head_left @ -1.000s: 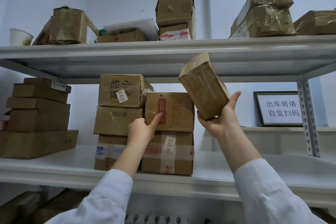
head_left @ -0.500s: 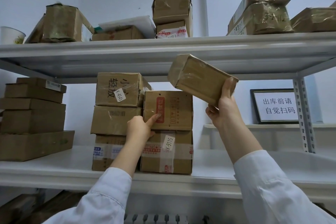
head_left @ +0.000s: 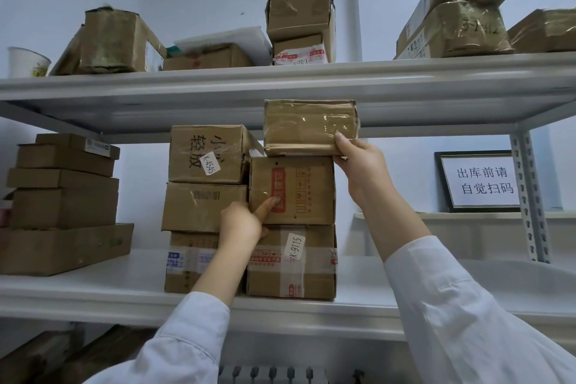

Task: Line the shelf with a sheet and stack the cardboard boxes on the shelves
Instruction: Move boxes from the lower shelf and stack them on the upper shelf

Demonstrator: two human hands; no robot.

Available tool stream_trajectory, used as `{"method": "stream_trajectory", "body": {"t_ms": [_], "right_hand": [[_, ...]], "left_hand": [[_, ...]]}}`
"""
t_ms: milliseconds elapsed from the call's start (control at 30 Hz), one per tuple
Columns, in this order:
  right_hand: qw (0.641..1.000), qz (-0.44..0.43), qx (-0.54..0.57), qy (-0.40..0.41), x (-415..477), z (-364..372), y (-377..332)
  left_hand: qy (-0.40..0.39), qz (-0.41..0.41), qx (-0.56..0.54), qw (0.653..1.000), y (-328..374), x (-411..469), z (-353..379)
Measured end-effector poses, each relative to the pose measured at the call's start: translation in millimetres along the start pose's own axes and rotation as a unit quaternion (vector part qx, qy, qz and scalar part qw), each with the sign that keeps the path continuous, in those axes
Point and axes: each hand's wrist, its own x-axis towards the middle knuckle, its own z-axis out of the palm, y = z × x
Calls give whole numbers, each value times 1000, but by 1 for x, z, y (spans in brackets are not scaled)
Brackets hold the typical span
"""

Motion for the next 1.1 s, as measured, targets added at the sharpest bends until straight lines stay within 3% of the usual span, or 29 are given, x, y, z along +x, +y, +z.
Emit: {"method": "stream_trajectory", "body": {"t_ms": [200,367,567,733,933,1100], "right_hand": [[991,-54,-114,43,3,8,14],[990,-48,-126,37,5,14,25],[981,-48,-183,54,13,16,32],[983,-25,-180,22,17,18,36],[990,29,-136,8,4,4,53],[981,151,-118,-27,-16,-9,71]], "left_hand": [[27,18,12,999,2,-9,0],[24,55,98,993,1,-13,-3],[28,61,97,993,3,-15,-5],[28,68,96,993,1,-11,-6],[61,88,117,987,-3,-5,0],[73,106,147,981,-2,-6,4]]}}
